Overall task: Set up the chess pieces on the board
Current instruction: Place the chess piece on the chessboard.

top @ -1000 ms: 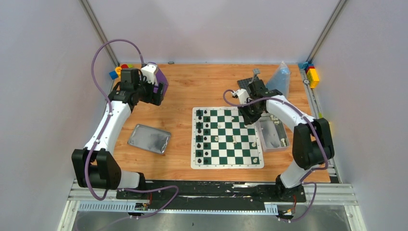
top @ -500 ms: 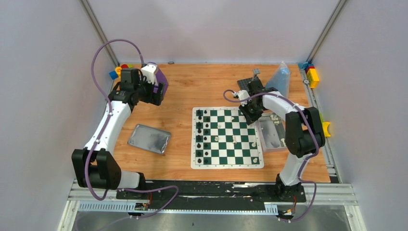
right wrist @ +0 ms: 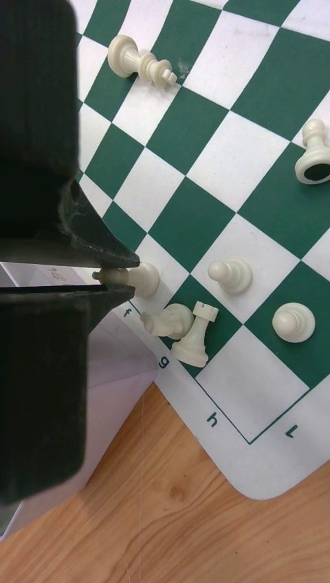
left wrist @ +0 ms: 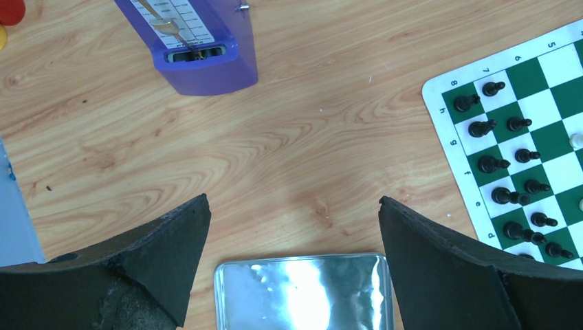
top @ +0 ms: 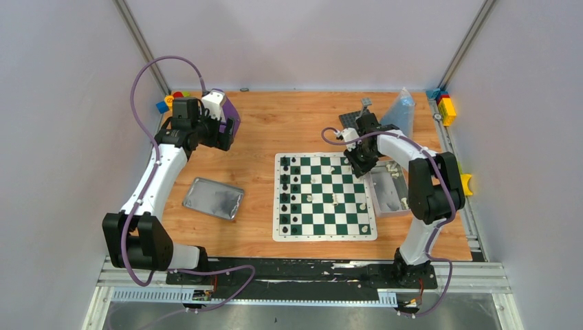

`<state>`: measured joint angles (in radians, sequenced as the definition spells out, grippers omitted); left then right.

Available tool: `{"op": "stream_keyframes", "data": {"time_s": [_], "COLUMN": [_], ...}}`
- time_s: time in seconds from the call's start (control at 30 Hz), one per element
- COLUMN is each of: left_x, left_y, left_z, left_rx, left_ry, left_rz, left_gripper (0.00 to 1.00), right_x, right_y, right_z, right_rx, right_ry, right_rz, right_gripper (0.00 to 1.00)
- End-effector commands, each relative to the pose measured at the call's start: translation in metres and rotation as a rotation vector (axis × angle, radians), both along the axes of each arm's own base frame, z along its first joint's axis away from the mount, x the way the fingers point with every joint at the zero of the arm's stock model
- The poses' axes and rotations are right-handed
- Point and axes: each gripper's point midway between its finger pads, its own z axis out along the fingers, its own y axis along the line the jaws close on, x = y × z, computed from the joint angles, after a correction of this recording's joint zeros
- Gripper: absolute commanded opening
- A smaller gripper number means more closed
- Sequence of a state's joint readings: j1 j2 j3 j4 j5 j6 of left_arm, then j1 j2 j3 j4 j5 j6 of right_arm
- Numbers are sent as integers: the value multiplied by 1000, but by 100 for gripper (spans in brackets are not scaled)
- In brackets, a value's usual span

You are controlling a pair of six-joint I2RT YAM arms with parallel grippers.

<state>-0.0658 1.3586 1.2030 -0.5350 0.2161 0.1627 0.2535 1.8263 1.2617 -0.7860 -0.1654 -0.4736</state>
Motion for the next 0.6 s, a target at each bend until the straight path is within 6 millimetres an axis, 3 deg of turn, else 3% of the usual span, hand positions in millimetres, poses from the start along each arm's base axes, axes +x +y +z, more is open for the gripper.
{"op": "stream_keyframes", "data": {"time_s": [0.0,0.07,0.2,0.27,0.43,0.57], "left_x": [5,5,5,5,4,4], "left_y": [2,2,2,2,2,1], "left_z": [5,4,5,5,6,6], "left_rx": [4,3,4,5,4,-2], "left_ry": [-33,-33,-34,-34,-38,-39], "left_rz": [-5,-5,-4,-6,-7,-12], "left_gripper": [100,100,100,100,100,100], "right_x": [16,16,19,22,39,53], "right_y": [-3,-2,1,3,6,6], "right_z": [6,7,13,21,49,57], "right_rx": [-3,2,18,29,53,58], "right_ry": [-52,-53,-66,-86,-166,-189], "right_rz": [0,-3,-12,-18,-33,-44], "right_gripper": [4,10,39,47,54,55]}}
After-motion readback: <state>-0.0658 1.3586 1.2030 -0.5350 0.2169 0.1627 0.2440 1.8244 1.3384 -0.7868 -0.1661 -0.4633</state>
